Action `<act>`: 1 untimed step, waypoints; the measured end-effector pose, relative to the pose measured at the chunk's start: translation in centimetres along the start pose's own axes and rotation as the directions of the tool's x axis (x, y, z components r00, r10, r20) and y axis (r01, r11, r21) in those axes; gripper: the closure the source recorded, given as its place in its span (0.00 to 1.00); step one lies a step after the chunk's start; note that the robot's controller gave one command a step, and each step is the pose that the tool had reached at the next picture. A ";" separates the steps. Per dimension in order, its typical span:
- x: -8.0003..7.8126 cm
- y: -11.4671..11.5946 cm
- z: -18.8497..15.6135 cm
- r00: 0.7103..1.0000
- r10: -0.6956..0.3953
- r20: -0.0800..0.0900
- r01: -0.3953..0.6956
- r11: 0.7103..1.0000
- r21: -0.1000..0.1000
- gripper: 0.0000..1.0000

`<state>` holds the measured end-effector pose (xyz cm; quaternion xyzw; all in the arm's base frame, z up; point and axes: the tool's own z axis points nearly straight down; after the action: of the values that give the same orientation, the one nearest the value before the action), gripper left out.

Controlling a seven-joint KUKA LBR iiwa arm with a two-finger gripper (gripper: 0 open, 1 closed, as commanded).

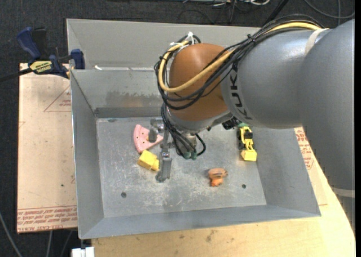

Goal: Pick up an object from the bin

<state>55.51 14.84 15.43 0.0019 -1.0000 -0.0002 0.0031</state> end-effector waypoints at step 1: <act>-0.1 -0.1 -0.5 1.000 0.003 0.007 -0.003 1.000 -0.001 0.00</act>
Offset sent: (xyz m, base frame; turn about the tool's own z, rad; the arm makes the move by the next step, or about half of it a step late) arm 0.0022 -0.0085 -0.0843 0.2707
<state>55.66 14.76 15.90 0.0002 -1.0000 -0.0007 -0.0003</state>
